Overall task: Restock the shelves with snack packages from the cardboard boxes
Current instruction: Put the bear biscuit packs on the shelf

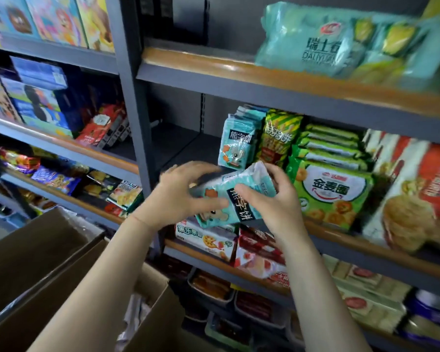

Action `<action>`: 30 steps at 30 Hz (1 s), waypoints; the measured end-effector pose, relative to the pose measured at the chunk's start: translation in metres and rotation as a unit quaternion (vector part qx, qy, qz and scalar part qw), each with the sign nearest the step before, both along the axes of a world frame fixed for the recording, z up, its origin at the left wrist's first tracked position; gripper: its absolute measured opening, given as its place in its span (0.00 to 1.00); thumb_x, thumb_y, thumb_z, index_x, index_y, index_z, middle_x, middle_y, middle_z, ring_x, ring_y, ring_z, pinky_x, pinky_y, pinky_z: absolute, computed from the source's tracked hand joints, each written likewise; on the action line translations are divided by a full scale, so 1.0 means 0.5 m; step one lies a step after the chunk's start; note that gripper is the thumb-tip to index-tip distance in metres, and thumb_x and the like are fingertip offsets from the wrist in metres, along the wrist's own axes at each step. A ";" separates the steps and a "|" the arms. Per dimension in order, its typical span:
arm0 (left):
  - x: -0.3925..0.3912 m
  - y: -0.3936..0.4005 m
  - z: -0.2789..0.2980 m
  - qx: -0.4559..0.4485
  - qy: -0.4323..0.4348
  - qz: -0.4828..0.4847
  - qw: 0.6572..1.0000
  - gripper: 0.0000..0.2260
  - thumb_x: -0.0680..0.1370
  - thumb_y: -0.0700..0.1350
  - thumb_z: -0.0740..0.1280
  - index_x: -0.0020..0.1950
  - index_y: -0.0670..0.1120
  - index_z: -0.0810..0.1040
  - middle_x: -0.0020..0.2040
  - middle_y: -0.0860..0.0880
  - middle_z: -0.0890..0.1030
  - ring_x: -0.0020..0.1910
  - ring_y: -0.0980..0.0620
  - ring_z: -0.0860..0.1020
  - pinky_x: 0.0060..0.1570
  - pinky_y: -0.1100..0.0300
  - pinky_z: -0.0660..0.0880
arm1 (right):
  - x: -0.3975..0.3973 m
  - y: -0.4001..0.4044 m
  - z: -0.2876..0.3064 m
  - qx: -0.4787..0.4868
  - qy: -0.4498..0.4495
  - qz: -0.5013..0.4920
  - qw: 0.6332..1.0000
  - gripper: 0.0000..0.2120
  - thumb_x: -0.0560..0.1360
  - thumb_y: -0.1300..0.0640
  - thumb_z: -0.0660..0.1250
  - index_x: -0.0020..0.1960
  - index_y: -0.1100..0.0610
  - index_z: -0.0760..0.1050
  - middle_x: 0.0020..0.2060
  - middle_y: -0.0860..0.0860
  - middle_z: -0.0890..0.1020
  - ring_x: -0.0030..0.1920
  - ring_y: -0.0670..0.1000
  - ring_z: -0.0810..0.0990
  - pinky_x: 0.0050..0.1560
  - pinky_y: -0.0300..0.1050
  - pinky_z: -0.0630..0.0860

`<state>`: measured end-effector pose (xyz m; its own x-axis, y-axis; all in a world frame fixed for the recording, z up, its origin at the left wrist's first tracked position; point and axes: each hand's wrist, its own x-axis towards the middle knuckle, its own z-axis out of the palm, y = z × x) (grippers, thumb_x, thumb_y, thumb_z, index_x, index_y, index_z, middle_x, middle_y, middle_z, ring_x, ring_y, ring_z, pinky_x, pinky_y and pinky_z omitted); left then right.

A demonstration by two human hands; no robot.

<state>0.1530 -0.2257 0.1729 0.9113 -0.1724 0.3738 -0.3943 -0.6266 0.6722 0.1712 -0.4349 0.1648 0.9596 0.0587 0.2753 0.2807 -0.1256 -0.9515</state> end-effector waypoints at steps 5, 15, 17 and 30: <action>0.049 -0.020 0.002 0.002 0.160 -0.065 0.985 0.22 0.68 0.56 0.80 0.59 0.54 0.80 0.51 0.56 0.86 0.47 0.60 0.84 0.51 0.57 0.82 | 0.016 -0.017 0.028 -0.057 -0.030 0.014 0.998 0.17 0.69 0.51 0.79 0.53 0.38 0.77 0.47 0.36 0.83 0.49 0.38 0.82 0.48 0.36 0.77; 0.165 -0.076 -0.036 -0.378 0.137 0.057 0.914 0.17 0.78 0.54 0.72 0.58 0.45 0.73 0.53 0.45 0.85 0.48 0.50 0.86 0.44 0.55 0.83 | 0.039 -0.013 -0.009 -0.111 -0.069 -0.089 0.987 0.14 0.80 0.58 0.65 0.64 0.51 0.73 0.50 0.43 0.80 0.44 0.47 0.81 0.45 0.45 0.79; 0.200 -0.098 -0.025 -0.366 0.147 0.056 0.917 0.19 0.75 0.57 0.74 0.57 0.47 0.74 0.54 0.44 0.85 0.48 0.48 0.86 0.47 0.50 0.83 | 0.054 -0.004 -0.008 -0.114 -0.040 -0.087 0.989 0.17 0.80 0.57 0.65 0.68 0.51 0.72 0.52 0.43 0.80 0.41 0.50 0.82 0.44 0.52 0.81; 0.349 -0.178 -0.052 -0.253 0.146 -0.050 0.955 0.13 0.78 0.50 0.70 0.59 0.46 0.80 0.52 0.48 0.84 0.52 0.48 0.82 0.52 0.56 0.80 | 0.156 0.020 -0.016 -0.127 0.118 -0.135 0.976 0.32 0.80 0.55 0.61 0.81 0.47 0.53 0.78 0.50 0.62 0.75 0.53 0.64 0.74 0.54 0.65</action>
<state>0.3276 -0.3147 0.1472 0.9779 -0.1294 0.1644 -0.1843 -0.1606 0.9697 0.2492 -0.4251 0.1566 0.9844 -0.1679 0.0534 -0.0194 -0.4042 -0.9145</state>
